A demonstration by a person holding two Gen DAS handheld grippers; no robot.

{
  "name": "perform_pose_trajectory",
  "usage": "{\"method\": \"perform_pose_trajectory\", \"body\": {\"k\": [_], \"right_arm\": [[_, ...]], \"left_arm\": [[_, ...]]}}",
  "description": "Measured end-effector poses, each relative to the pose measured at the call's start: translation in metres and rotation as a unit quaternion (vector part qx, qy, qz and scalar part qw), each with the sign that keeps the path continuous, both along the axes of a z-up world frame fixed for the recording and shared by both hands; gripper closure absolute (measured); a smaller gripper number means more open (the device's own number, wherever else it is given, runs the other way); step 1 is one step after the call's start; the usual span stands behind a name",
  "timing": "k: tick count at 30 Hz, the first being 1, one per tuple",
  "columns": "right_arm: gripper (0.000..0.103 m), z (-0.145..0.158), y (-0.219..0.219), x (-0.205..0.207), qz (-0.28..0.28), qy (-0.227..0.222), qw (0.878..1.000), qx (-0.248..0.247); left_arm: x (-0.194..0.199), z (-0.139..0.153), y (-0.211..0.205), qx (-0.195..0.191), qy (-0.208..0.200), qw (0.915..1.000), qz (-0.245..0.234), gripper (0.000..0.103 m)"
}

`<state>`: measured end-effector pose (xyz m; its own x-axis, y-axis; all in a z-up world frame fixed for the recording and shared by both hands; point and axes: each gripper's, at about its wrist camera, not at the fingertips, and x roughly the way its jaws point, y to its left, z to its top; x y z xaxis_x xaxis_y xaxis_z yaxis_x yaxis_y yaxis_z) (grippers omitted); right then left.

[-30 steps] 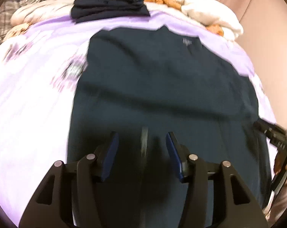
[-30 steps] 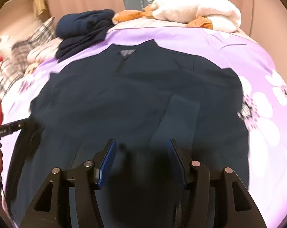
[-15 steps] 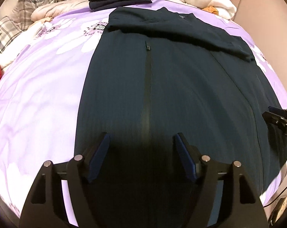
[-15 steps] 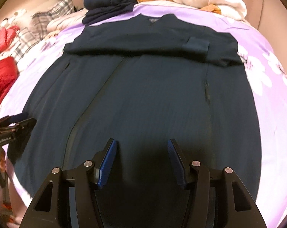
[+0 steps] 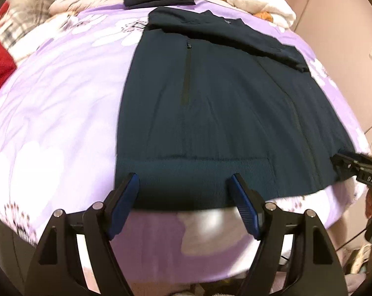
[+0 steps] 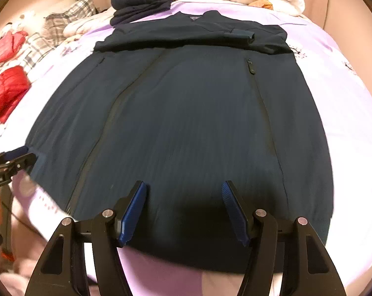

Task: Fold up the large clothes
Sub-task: 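Release the sleeve and smooth the jacket flat with both grippers, then move both grippers to the jacket hem and grasp it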

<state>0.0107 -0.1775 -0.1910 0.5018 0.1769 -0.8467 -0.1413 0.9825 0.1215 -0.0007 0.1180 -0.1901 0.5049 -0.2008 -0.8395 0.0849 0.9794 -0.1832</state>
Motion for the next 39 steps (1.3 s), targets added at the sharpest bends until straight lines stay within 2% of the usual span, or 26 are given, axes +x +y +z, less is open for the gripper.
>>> {"method": "perform_pose_trajectory", "body": {"k": [3, 6, 8, 11, 15, 20, 25, 30, 33, 37, 39], "right_arm": [[0.039, 0.010, -0.013, -0.007, -0.014, -0.001, 0.999, 0.037], [0.037, 0.022, -0.035, -0.011, -0.048, -0.020, 0.996, 0.075], [0.034, 0.024, -0.053, -0.010, -0.074, -0.025, 0.992, 0.101], [0.033, 0.019, -0.079, -0.011, -0.115, -0.019, 0.984, 0.136], [0.033, 0.004, -0.113, -0.014, -0.158, -0.009, 0.970, 0.185], [0.033, -0.006, -0.136, -0.020, -0.184, -0.014, 0.948, 0.258], [0.033, -0.007, -0.160, -0.023, -0.224, -0.024, 0.933, 0.281], [0.033, -0.025, -0.159, -0.014, -0.222, 0.003, 0.921, 0.321], [0.033, -0.028, -0.152, -0.008, -0.206, 0.010, 0.918, 0.340], [0.033, -0.025, -0.151, 0.003, -0.193, 0.014, 0.921, 0.338], [0.033, -0.026, -0.150, 0.011, -0.187, 0.019, 0.920, 0.345]], "left_arm": [[-0.009, 0.008, 0.022, -0.037, 0.002, 0.9989, 0.029, 0.027], [-0.015, 0.016, 0.055, -0.073, -0.012, 0.9939, 0.082, 0.026], [-0.019, 0.018, 0.074, -0.111, -0.016, 0.9875, 0.111, 0.021], [-0.020, 0.015, 0.099, -0.174, -0.019, 0.9747, 0.139, 0.021], [-0.016, 0.007, 0.111, -0.232, -0.008, 0.9621, 0.144, 0.021], [-0.002, 0.000, 0.102, -0.285, 0.019, 0.9523, 0.107, 0.021], [0.000, -0.005, 0.098, -0.294, 0.033, 0.9506, 0.095, 0.021], [0.012, -0.010, 0.099, -0.322, 0.044, 0.9418, 0.085, 0.020], [0.021, -0.010, 0.093, -0.330, 0.053, 0.9399, 0.069, 0.020], [0.036, -0.011, 0.085, -0.330, 0.062, 0.9403, 0.054, 0.020], [0.043, -0.012, 0.081, -0.338, 0.065, 0.9375, 0.050, 0.020]]}}
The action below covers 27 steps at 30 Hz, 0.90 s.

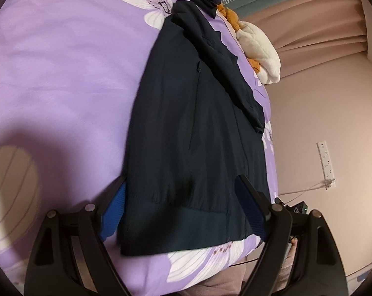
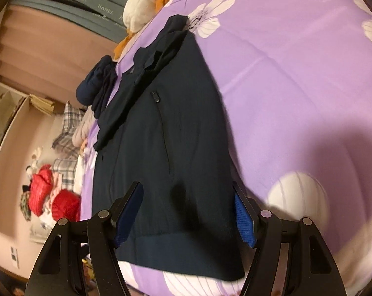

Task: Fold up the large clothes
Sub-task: 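Move both grippers to the jacket hem and grasp it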

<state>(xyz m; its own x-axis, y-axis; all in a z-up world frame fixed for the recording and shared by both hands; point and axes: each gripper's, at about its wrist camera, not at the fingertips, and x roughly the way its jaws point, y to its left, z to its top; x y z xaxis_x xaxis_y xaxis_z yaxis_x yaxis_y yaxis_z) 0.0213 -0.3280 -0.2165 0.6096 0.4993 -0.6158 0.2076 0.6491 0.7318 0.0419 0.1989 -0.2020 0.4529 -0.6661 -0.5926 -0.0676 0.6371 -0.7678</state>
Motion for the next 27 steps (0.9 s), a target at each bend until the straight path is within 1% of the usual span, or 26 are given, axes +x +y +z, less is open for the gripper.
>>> {"method": "perform_pose_trajectory", "body": {"k": [7, 11, 13, 15, 18, 22, 23, 24, 25, 27], "right_arm": [[0.033, -0.003, 0.002, 0.019, 0.023, -0.004, 0.999, 0.028], [0.033, -0.005, 0.005, 0.023, 0.028, -0.005, 0.999, 0.033], [0.033, -0.003, 0.007, 0.019, 0.037, -0.011, 0.999, 0.029], [0.033, -0.003, 0.006, 0.013, 0.043, -0.011, 0.998, 0.034], [0.033, -0.002, 0.004, 0.003, 0.049, -0.013, 0.998, 0.036], [0.033, -0.004, 0.006, -0.004, 0.053, -0.011, 0.997, 0.047], [0.033, -0.005, 0.007, -0.006, 0.058, -0.008, 0.997, 0.051], [0.033, -0.006, 0.009, -0.005, 0.060, -0.009, 0.997, 0.045], [0.033, -0.005, 0.012, -0.002, 0.060, -0.007, 0.997, 0.041], [0.033, -0.006, 0.013, 0.006, 0.058, -0.005, 0.997, 0.042]], "left_arm": [[0.023, -0.002, -0.020, -0.019, 0.004, 0.9995, -0.025, 0.020], [0.024, -0.002, -0.024, -0.027, 0.000, 0.9992, -0.029, 0.020], [0.021, -0.004, -0.021, -0.035, 0.000, 0.9990, -0.029, 0.025], [0.017, -0.006, -0.017, -0.041, 0.006, 0.9987, -0.029, 0.033], [0.011, -0.005, -0.015, -0.045, 0.007, 0.9984, -0.035, 0.034], [0.007, -0.004, -0.019, -0.034, 0.006, 0.9986, -0.041, 0.034], [0.008, -0.005, -0.020, -0.026, 0.009, 0.9988, -0.040, 0.039], [0.011, -0.008, -0.021, -0.020, 0.014, 0.9989, -0.039, 0.047], [0.015, -0.010, -0.021, -0.021, 0.020, 0.9988, -0.039, 0.050], [0.024, -0.017, -0.019, -0.035, 0.031, 0.9985, -0.029, 0.063]]}}
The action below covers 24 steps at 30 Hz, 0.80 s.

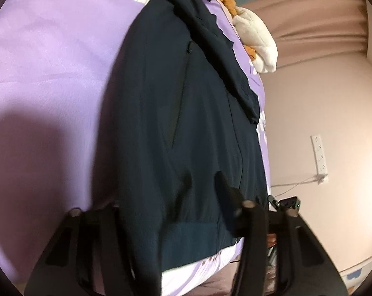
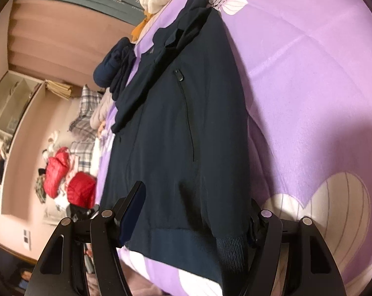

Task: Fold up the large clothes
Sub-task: 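Move both grippers to the jacket hem and grasp it, then lift the hem with both grippers and fold it toward the collar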

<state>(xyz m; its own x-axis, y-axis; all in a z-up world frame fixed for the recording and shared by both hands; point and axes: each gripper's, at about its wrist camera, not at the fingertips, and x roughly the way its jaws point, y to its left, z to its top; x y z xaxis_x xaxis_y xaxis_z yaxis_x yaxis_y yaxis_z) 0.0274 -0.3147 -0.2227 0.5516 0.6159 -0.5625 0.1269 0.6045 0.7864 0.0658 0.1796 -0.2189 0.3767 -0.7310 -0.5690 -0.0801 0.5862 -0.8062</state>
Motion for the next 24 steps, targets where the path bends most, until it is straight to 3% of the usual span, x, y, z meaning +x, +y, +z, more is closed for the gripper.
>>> {"method": "perform_pose_trajectory", "body": {"k": [3, 8, 11, 13, 14, 16, 19, 24], "right_arm": [[0.033, 0.001, 0.005, 0.011, -0.002, -0.008, 1.000, -0.005], [0.048, 0.001, 0.011, 0.016, 0.001, -0.013, 1.000, -0.028], [0.064, -0.001, 0.007, 0.013, -0.007, -0.010, 0.999, -0.039], [0.082, -0.004, 0.002, 0.010, -0.019, -0.004, 0.999, -0.045], [0.085, -0.005, 0.001, 0.009, -0.023, -0.002, 0.999, -0.047], [0.088, -0.001, 0.003, 0.007, -0.024, -0.007, 0.998, -0.061], [0.090, 0.010, 0.009, 0.008, -0.017, -0.020, 0.996, -0.082], [0.091, 0.045, 0.020, 0.009, -0.007, -0.084, 0.993, -0.077]], "left_arm": [[0.005, -0.007, 0.004, -0.013, 0.013, 0.9997, 0.019, 0.075], [0.007, -0.008, 0.004, 0.002, 0.026, 0.9993, 0.025, 0.090], [0.009, -0.009, 0.005, 0.002, 0.036, 0.9989, 0.029, 0.092], [0.010, -0.006, 0.004, 0.009, 0.034, 0.9989, 0.030, 0.092], [0.010, -0.004, 0.003, 0.012, 0.032, 0.9990, 0.029, 0.093], [0.010, 0.002, 0.000, 0.013, 0.022, 0.9993, 0.027, 0.094], [0.008, 0.011, 0.000, -0.014, -0.001, 0.9995, 0.027, 0.094], [0.008, 0.031, -0.003, -0.019, -0.031, 0.9991, 0.023, 0.094]]}}
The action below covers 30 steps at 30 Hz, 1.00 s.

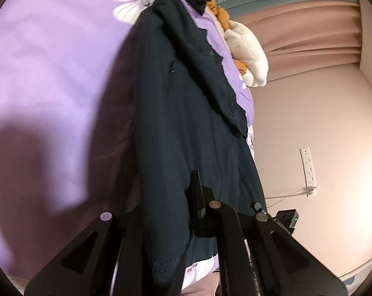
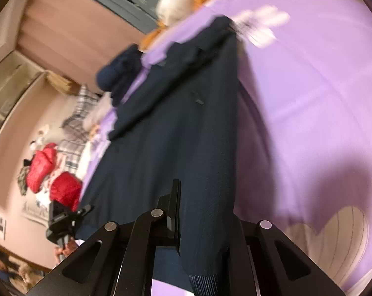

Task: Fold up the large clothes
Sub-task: 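Lift the hem with both grippers and fold it toward the collar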

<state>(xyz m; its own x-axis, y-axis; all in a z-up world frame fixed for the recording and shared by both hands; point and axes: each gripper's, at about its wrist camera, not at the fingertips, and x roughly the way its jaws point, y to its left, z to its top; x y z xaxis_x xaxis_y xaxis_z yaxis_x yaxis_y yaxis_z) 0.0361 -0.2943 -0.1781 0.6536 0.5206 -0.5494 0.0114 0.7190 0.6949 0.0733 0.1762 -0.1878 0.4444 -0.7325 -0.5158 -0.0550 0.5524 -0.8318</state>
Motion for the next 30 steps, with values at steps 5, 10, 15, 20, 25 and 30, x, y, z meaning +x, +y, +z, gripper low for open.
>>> {"method": "perform_pose_trajectory", "body": {"k": [5, 10, 15, 20, 25, 30], "right_arm": [[0.091, 0.012, 0.007, 0.004, 0.008, -0.030, 1.000, 0.000], [0.093, 0.014, 0.007, 0.005, 0.015, -0.043, 0.999, -0.001], [0.093, 0.023, 0.007, 0.000, 0.019, -0.062, 0.998, 0.012], [0.093, 0.030, 0.010, -0.007, 0.023, -0.071, 0.997, 0.013], [0.093, 0.037, 0.009, -0.012, 0.028, -0.078, 0.996, 0.017], [0.093, 0.053, 0.010, -0.024, 0.040, -0.097, 0.994, 0.012]], "left_arm": [[0.002, 0.018, -0.008, 0.001, -0.030, 0.9995, -0.012, 0.095], [-0.001, 0.028, -0.014, -0.002, -0.055, 0.9983, -0.019, 0.095], [-0.006, 0.033, -0.015, -0.008, -0.069, 0.9972, -0.028, 0.096], [-0.013, 0.042, -0.010, -0.007, -0.076, 0.9965, -0.034, 0.096], [-0.025, 0.054, -0.008, -0.007, -0.089, 0.9952, -0.040, 0.096], [-0.039, 0.070, -0.008, -0.006, -0.101, 0.9940, -0.043, 0.096]]}}
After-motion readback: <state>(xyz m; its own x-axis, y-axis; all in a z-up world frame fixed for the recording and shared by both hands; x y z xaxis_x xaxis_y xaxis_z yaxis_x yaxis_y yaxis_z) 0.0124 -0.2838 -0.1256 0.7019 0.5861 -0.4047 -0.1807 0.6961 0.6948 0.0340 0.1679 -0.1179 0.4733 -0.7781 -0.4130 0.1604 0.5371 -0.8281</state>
